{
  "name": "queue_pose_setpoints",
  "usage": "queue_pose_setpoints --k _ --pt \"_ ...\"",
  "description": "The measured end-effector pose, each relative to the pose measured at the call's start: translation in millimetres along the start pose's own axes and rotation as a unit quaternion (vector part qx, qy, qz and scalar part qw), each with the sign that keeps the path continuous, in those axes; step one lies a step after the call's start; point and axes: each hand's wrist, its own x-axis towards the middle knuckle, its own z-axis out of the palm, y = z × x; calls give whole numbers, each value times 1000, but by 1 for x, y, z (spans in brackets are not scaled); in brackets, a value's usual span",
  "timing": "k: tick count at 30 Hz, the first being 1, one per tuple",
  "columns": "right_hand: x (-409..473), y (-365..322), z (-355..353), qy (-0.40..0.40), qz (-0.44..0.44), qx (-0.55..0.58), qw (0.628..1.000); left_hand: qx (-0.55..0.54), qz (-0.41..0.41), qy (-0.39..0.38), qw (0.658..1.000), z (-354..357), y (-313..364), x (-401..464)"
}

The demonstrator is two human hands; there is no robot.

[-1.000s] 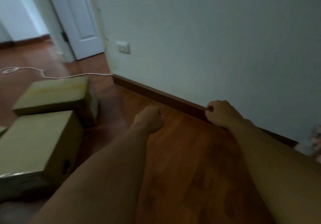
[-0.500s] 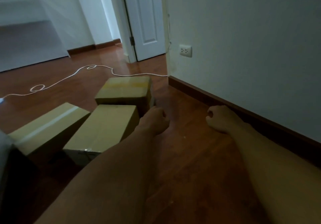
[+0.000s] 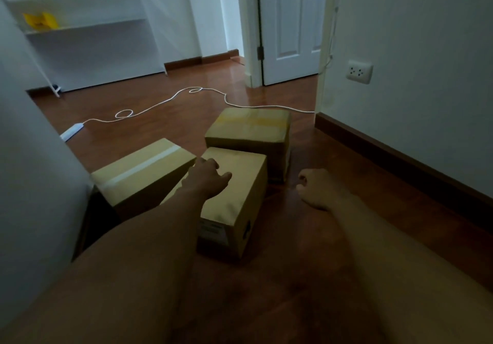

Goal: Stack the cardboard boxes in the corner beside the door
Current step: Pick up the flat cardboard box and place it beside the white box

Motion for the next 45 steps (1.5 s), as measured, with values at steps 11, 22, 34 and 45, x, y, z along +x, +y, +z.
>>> queue_pose_setpoints --k 11,22,34,45 --pt "24 -3 95 -36 -25 -19 999 57 -61 -83 993 106 -42 -7" --pt "16 32 75 14 -19 -22 999 79 124 -137 980 97 -64 -34" --pt "-18 99 36 -181 -48 -217 958 139 273 -248 919 101 11 -48" --pt "-101 197 -4 -139 41 -247 958 246 407 -302 826 144 137 -65"
